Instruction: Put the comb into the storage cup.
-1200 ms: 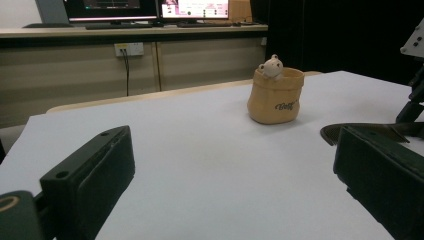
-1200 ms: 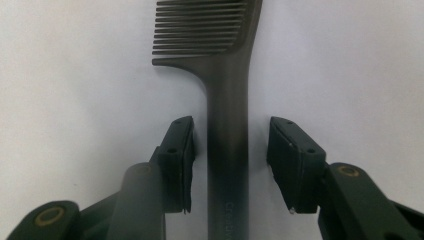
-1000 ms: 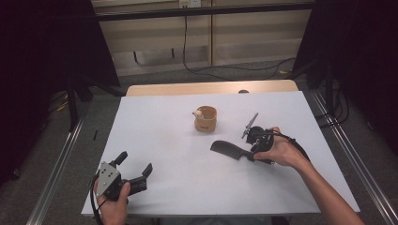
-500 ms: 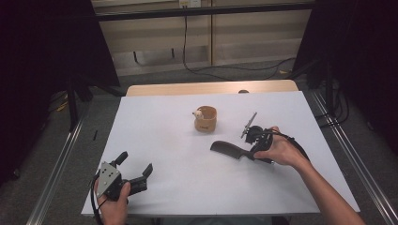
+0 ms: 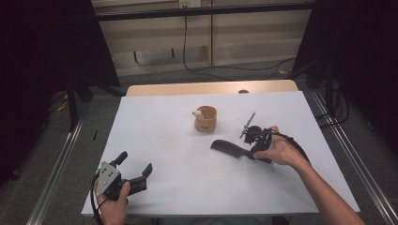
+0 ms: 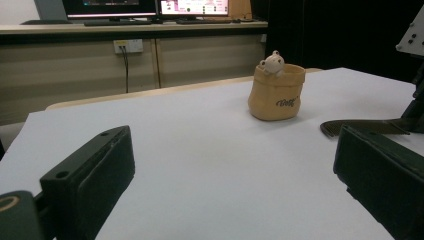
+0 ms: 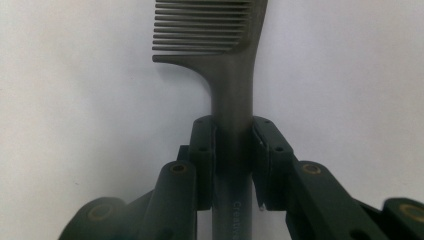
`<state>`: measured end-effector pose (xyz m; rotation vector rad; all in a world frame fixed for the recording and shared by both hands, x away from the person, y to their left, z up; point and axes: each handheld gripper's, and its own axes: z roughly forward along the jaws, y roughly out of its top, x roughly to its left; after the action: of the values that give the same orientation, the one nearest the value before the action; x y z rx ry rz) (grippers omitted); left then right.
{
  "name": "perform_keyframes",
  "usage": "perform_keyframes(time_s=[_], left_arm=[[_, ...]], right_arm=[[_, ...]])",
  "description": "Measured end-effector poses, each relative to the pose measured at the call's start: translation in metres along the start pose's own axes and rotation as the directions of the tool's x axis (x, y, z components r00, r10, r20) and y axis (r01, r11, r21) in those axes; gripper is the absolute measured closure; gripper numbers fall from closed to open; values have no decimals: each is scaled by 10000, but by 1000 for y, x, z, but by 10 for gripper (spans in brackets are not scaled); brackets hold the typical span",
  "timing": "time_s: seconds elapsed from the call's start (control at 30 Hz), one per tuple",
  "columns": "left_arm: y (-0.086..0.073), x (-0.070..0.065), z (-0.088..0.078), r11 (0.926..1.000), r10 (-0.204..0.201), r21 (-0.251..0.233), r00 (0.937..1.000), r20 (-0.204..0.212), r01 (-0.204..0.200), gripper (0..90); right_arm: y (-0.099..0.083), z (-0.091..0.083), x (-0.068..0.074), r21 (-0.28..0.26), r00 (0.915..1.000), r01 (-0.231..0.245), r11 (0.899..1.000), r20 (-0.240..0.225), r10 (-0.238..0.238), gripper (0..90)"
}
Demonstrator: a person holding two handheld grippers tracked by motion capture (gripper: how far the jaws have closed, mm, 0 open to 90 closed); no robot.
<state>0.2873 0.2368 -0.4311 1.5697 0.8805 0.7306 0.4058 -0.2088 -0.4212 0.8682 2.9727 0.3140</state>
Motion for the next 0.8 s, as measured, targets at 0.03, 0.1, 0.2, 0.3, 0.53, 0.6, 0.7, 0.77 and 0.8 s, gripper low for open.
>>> perform_keyframes(time_s=[0.03,0.1,0.2,0.3,0.53,0.6,0.7,0.77,0.8], left_arm=[[0,0,0,10000,0,0,10000,0,0,32],[0,0,0,10000,16,3,10000,19,-16,32],[1,0,-1,10000,62,-15,10000,-9,-62,32],[0,0,-1,10000,30,-21,10000,-6,-30,32],[0,-1,0,10000,46,-6,10000,11,-46,32],[1,-1,0,10000,64,-12,10000,22,-64,32],[1,-1,-1,10000,78,-30,10000,4,-78,32],[1,-1,-1,10000,59,-27,10000,11,-59,32],[1,-1,-1,10000,58,-23,10000,8,-58,32]], right_arm=[[0,0,0,0,10000,0,10000,0,0,732],[-1,0,-1,-54,9999,-54,10000,-92,54,733],[-2,-1,0,-43,9999,-87,10000,-106,86,733],[-3,-2,-1,-94,9999,-94,9999,-109,93,733],[-14,-7,-2,-525,9991,-373,9979,-202,362,733],[-16,-9,-2,-648,9988,-447,9969,-235,433,733],[-19,-11,-2,-805,9979,-582,9951,-341,556,733],[-22,-14,-1,-990,9977,-619,9932,-321,590,733],[-23,-15,-1,-1102,9977,-624,9919,-314,593,733]])
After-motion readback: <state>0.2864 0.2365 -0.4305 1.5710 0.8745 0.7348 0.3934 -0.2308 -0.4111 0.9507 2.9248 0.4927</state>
